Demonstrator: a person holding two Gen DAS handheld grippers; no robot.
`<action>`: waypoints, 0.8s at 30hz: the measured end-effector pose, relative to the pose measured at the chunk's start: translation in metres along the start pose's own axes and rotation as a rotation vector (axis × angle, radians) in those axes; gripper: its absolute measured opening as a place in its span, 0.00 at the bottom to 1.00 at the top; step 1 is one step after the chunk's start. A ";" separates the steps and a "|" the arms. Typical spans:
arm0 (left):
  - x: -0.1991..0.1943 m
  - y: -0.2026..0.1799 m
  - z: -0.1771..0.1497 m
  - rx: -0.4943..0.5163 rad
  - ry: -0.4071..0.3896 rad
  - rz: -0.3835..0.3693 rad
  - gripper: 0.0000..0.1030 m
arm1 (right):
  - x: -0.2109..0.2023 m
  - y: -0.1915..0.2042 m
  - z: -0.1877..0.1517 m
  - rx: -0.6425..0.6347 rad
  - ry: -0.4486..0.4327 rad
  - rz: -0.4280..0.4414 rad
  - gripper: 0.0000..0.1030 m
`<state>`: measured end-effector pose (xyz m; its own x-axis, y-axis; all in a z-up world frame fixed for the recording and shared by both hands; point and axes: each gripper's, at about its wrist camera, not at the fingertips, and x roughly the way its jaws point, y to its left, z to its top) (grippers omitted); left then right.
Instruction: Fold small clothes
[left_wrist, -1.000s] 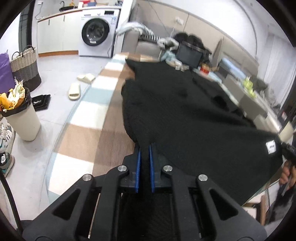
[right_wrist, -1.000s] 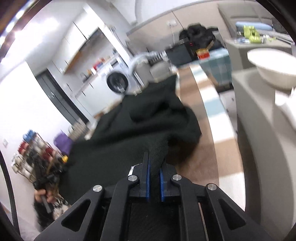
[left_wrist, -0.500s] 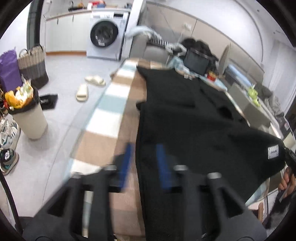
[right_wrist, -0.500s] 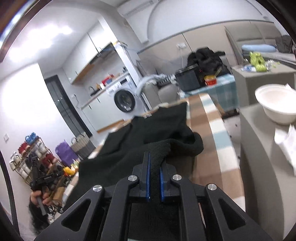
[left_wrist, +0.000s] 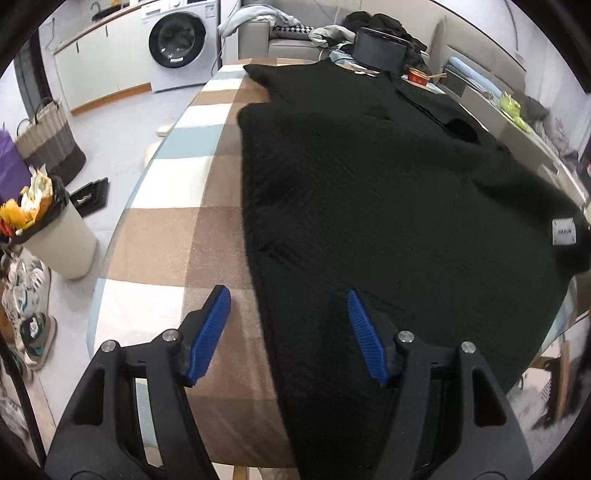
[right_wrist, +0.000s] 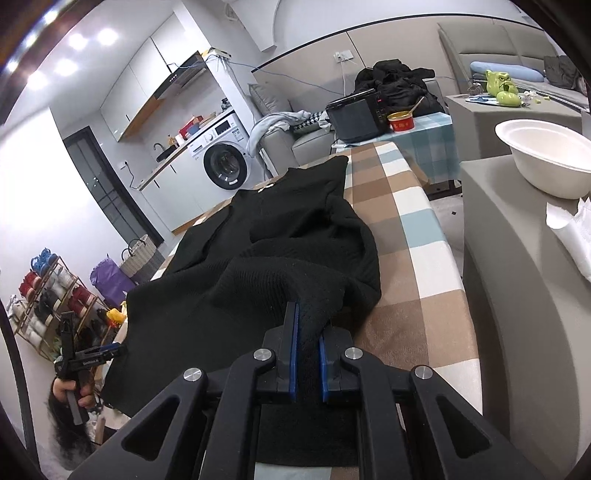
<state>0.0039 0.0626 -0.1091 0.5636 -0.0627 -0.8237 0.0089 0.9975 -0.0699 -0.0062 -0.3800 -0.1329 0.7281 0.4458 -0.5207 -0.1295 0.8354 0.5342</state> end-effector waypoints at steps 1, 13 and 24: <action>0.001 -0.006 -0.002 0.030 -0.017 -0.006 0.49 | 0.002 0.000 -0.001 0.001 0.007 -0.001 0.09; -0.015 -0.010 0.009 0.008 -0.109 -0.092 0.06 | 0.031 0.002 -0.014 -0.059 0.151 -0.046 0.22; -0.073 0.008 0.025 -0.042 -0.289 -0.135 0.06 | -0.028 0.026 -0.006 -0.148 -0.074 0.181 0.07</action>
<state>-0.0162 0.0756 -0.0353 0.7708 -0.1769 -0.6121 0.0688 0.9782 -0.1960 -0.0333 -0.3690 -0.1084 0.7305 0.5724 -0.3723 -0.3559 0.7845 0.5079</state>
